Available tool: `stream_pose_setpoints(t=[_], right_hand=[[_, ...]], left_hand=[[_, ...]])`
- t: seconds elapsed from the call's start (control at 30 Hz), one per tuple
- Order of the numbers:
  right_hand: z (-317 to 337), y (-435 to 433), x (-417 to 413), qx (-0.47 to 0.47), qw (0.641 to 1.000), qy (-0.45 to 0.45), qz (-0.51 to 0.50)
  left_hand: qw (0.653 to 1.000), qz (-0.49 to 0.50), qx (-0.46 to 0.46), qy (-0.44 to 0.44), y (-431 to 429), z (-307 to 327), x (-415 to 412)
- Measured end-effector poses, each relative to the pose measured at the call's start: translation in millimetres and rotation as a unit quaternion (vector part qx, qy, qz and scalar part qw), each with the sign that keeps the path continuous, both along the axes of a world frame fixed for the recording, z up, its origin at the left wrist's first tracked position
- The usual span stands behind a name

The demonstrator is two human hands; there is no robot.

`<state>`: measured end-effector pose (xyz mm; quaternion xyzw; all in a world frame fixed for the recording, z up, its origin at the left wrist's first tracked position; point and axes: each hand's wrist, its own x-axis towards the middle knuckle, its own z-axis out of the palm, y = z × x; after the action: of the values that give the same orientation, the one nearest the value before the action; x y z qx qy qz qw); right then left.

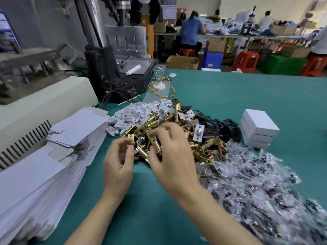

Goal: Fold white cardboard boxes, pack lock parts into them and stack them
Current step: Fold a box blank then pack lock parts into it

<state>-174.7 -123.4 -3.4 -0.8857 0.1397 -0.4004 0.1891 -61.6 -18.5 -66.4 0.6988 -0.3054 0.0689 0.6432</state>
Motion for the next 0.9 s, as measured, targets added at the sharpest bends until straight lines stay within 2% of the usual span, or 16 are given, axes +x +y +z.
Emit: stream_pose_setpoints(t=[0.07,0.13,0.23,0.3,0.37,0.4,0.47,0.63,0.73,0.8,0.9], right_hand=[[-24.7,25.9,3.7,0.030,0.999,-0.002,0.014],[-48.0,47.0,9.4,0.061,0.998,0.013,0.010],[-71.4,67.8,14.1,0.093,0.994,0.052,-0.012],[-77.2,71.6,14.6,0.087,0.994,0.071,-0.013],[-78.7,69.5,14.2,0.077,0.994,0.080,-0.024],[-79.0,68.0,14.1,0.074,0.993,0.086,-0.034],[-79.1,67.1,13.6,0.067,0.992,0.097,-0.045],[-80.2,66.8,13.2,0.054,0.992,0.104,-0.043],[-80.0,66.8,12.5,0.055,0.992,0.100,-0.052],[-80.0,65.8,12.3,0.058,0.993,0.093,-0.055],[-81.8,63.0,12.2,0.063,0.993,0.082,-0.059]], left_hand=[[0.993,0.074,0.042,-0.080,-0.3,17.3,20.5],[0.968,0.129,0.160,-0.147,0.3,37.4,53.3],[0.899,0.160,0.388,-0.121,4.3,63.0,99.0],[0.842,0.159,0.506,-0.098,5.1,66.9,118.2],[0.789,0.149,0.591,-0.081,3.8,65.3,127.7],[0.773,0.149,0.611,-0.081,3.5,63.9,130.2],[0.766,0.160,0.615,-0.099,5.0,62.6,133.6],[0.786,0.183,0.576,-0.130,11.0,65.4,132.5],[0.817,0.193,0.527,-0.134,11.9,74.7,127.8],[0.853,0.222,0.444,-0.158,14.4,88.5,121.1],[0.905,0.242,0.210,-0.279,17.1,109.9,97.4]])
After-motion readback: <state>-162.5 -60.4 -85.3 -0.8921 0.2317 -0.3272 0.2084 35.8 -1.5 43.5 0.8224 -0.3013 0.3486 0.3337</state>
